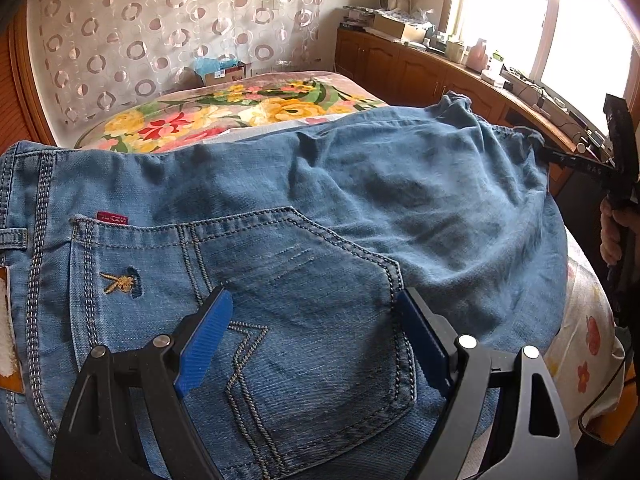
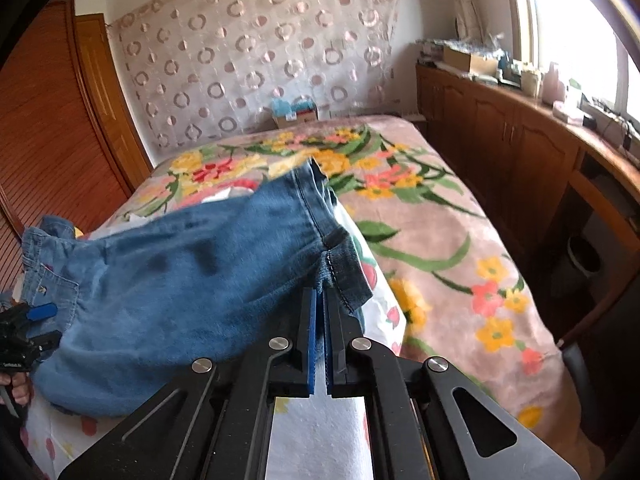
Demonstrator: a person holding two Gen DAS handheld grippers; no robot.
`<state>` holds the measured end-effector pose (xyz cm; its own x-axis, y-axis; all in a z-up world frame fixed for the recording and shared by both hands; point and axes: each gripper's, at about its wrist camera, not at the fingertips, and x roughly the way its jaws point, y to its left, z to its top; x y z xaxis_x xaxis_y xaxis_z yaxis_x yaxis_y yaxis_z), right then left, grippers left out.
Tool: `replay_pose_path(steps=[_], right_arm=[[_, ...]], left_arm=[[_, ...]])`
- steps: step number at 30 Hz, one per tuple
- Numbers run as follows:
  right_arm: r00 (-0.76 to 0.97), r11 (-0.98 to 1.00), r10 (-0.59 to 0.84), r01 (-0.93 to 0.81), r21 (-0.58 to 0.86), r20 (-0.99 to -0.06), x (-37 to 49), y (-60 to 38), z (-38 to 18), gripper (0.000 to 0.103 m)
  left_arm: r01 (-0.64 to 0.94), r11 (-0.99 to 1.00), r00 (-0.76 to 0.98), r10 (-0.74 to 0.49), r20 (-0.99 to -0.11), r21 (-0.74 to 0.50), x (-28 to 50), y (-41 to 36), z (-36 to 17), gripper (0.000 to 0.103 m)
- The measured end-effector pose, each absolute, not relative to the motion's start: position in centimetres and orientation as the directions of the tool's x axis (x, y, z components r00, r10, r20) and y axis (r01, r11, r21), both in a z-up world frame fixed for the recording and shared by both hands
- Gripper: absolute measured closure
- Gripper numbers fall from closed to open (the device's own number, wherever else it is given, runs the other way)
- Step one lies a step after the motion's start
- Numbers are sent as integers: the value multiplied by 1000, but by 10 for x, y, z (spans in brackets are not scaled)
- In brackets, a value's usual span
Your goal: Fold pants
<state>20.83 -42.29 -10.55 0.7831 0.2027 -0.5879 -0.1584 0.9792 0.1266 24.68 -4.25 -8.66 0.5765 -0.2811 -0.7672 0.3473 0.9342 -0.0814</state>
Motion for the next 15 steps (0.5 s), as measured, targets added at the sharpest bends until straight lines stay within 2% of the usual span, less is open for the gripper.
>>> replay_pose_path(steps=[7, 15], right_arm=[[786, 971, 237, -209, 115, -571, 205, -412, -101, 102], [791, 921, 367, -383, 71, -490, 200, -355, -60, 102]], left_arm=[[345, 934, 580, -288, -762, -91, 245, -43, -84, 18], [324, 941, 619, -290, -730, -99, 232, -26, -67, 18]])
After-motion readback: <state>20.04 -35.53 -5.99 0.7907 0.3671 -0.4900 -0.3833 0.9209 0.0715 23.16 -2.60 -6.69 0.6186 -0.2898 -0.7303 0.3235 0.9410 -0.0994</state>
